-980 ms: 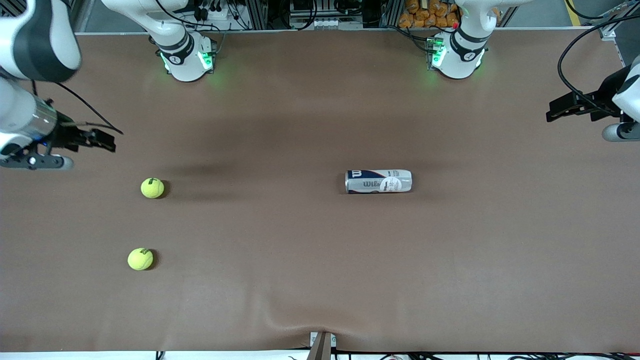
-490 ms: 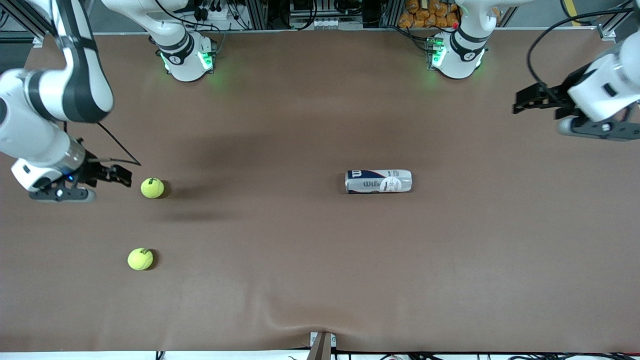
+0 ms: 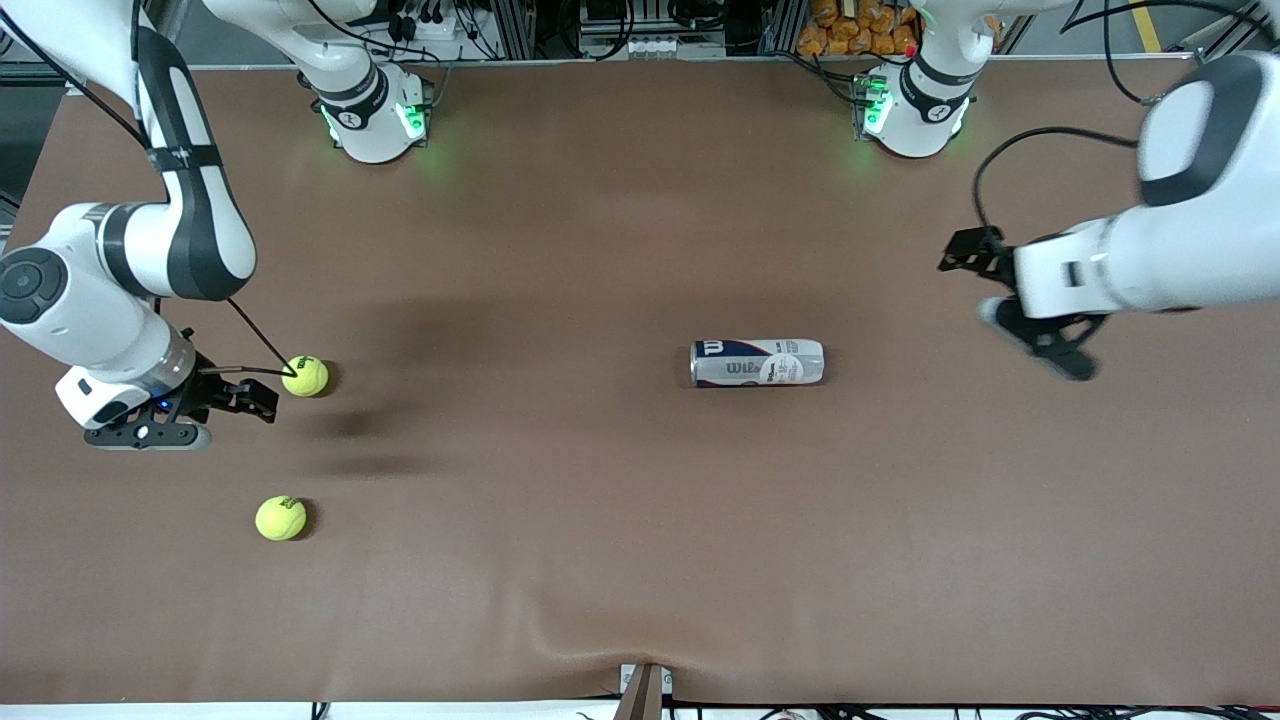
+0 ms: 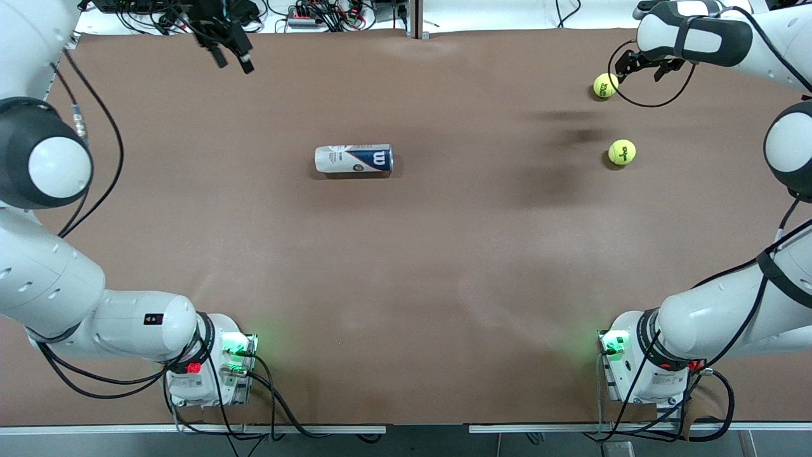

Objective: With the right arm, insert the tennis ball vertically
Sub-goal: 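Reach the right gripper to a tennis ball while the left gripper reaches the tube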

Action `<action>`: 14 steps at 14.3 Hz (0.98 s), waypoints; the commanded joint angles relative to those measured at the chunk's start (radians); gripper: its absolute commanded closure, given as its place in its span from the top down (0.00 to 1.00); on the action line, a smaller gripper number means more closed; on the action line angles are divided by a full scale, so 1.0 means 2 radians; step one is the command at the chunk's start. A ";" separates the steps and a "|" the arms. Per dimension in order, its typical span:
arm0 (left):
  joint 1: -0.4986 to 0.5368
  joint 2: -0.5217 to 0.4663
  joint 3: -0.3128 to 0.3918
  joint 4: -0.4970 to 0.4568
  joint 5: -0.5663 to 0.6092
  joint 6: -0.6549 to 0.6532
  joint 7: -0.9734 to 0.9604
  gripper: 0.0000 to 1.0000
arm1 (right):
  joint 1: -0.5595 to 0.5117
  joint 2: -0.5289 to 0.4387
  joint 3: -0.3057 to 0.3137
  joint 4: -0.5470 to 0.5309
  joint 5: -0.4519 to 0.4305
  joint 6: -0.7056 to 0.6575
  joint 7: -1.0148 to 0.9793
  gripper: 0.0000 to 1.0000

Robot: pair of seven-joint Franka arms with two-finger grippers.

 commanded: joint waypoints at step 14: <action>-0.135 0.146 -0.002 -0.040 0.082 0.196 0.281 1.00 | -0.031 0.086 0.003 0.025 -0.004 0.136 -0.003 1.00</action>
